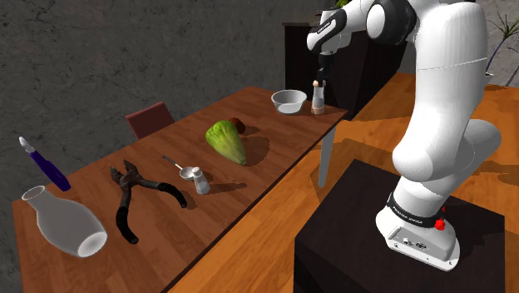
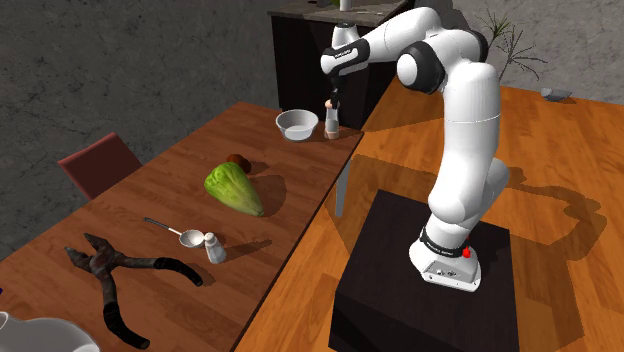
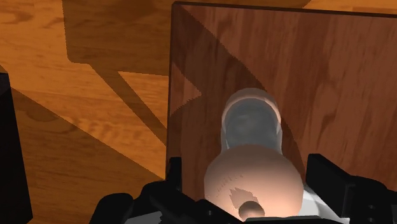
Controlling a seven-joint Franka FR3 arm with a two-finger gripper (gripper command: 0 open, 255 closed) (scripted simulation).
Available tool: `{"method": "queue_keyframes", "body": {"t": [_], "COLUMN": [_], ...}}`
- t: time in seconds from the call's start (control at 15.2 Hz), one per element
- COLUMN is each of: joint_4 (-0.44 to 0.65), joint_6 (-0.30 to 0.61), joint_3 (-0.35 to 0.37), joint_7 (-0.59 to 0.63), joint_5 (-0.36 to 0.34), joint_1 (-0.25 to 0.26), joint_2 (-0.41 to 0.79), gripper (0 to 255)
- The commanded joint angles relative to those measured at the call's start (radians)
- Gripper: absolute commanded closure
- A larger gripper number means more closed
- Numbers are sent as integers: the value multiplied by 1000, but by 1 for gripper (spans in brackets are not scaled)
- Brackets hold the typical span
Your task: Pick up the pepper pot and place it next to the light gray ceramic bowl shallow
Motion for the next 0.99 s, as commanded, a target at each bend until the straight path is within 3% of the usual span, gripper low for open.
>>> {"method": "queue_keyframes", "body": {"t": [0.0,0.13,0.4,0.92], "joint_4": [0,0,32,32], "joint_6": [0,0,-97,-97], "joint_3": [0,0,-4,-4], "joint_7": [0,0,9,9], "joint_5": [0,0,-15,-16], "joint_1": [0,0,12,12], "joint_2": [0,0,-66,-66], "gripper": [0,0,0,0]}}
